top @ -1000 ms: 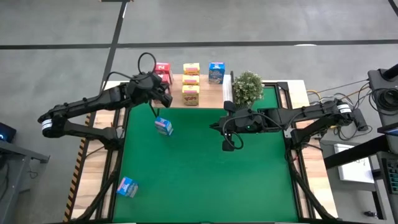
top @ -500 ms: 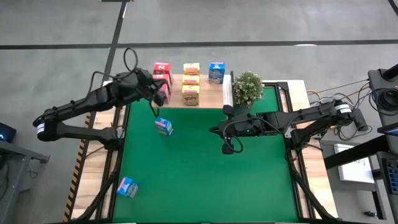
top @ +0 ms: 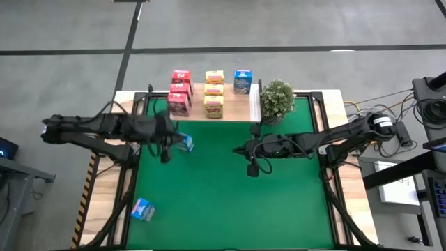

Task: Stack cereal on shelf
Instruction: Put the top blue cereal box on the shelf aligned with the other blue cereal box

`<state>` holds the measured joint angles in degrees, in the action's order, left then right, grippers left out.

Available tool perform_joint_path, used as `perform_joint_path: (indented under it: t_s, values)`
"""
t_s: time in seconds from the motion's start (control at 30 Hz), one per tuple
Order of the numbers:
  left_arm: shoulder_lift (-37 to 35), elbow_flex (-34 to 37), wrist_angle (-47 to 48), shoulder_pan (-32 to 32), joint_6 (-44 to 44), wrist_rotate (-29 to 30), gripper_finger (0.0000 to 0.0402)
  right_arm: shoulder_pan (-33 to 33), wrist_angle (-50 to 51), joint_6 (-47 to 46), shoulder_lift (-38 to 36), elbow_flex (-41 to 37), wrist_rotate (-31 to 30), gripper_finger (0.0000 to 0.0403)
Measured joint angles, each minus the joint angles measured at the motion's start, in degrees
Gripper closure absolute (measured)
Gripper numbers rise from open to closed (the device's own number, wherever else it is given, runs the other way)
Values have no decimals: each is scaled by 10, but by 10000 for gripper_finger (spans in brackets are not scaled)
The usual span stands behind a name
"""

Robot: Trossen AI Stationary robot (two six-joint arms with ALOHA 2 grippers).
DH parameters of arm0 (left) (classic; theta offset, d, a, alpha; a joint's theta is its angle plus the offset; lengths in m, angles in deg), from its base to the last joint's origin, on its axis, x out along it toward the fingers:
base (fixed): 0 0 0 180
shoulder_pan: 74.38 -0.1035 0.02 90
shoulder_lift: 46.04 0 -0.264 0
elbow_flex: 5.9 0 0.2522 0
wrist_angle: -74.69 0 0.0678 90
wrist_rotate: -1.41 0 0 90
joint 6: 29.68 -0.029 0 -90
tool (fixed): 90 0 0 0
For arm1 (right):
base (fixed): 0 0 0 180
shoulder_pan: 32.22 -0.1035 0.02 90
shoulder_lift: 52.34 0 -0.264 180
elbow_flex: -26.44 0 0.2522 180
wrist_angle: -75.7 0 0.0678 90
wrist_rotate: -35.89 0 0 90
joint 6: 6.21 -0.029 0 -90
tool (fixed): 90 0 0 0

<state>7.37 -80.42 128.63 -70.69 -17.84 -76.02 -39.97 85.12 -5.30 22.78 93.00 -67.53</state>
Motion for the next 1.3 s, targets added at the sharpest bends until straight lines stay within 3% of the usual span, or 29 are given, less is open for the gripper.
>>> perform_joint_path:
  t_s: [0.2,0.37,0.67,0.87,1.1,1.3]
  values:
    - [25,18,70,133,99,24,402,0,-70,-11,61,0,-1,394]
    - [42,61,90,197,150,99,402,0,-188,2,147,8,-2,394]
    - [36,123,107,204,132,228,402,2,-210,35,289,145,-6,394]
    - [18,148,115,204,122,300,402,4,-172,63,362,261,-54,394]
    - [-3,176,116,204,120,345,402,20,-77,66,430,386,-62,394]
    - [-15,180,122,204,117,349,402,39,-4,49,465,461,-62,394]
